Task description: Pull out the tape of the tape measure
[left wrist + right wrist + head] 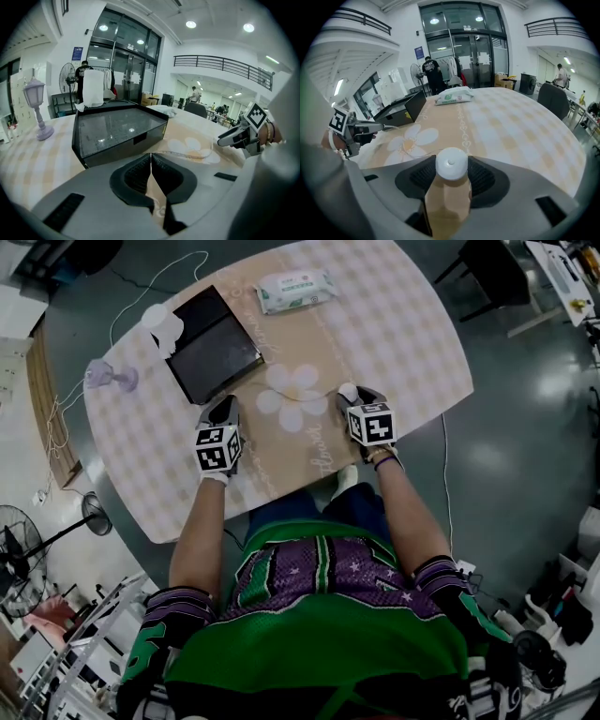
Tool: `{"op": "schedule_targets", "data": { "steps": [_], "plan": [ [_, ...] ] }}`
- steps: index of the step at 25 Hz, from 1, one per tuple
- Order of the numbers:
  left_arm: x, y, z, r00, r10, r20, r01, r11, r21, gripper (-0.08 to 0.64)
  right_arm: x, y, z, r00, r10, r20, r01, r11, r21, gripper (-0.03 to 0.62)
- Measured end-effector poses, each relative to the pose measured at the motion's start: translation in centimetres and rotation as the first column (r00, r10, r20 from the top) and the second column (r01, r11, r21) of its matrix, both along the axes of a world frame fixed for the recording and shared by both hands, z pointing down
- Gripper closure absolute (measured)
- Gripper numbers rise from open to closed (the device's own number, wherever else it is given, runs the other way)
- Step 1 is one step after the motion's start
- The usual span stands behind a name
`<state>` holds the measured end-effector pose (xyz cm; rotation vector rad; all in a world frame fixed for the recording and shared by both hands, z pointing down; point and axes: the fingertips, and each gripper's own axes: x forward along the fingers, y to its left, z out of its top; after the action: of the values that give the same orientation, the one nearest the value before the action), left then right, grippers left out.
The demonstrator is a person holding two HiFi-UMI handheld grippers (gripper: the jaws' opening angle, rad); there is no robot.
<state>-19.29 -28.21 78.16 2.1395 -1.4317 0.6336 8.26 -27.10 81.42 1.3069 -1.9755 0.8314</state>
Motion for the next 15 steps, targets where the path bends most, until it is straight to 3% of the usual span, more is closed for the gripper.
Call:
{"op": "schedule_targets", "data": {
  "steps": [15],
  "plan": [
    [-0.2, 1.0, 3.7, 0.994, -0.016, 0.111, 0.039, 0.977, -0.208, 0.519, -0.9, 0.7, 1.3, 0.994, -0.095, -0.059, 0.092, 0.995, -0.047, 0.367]
  ]
}}
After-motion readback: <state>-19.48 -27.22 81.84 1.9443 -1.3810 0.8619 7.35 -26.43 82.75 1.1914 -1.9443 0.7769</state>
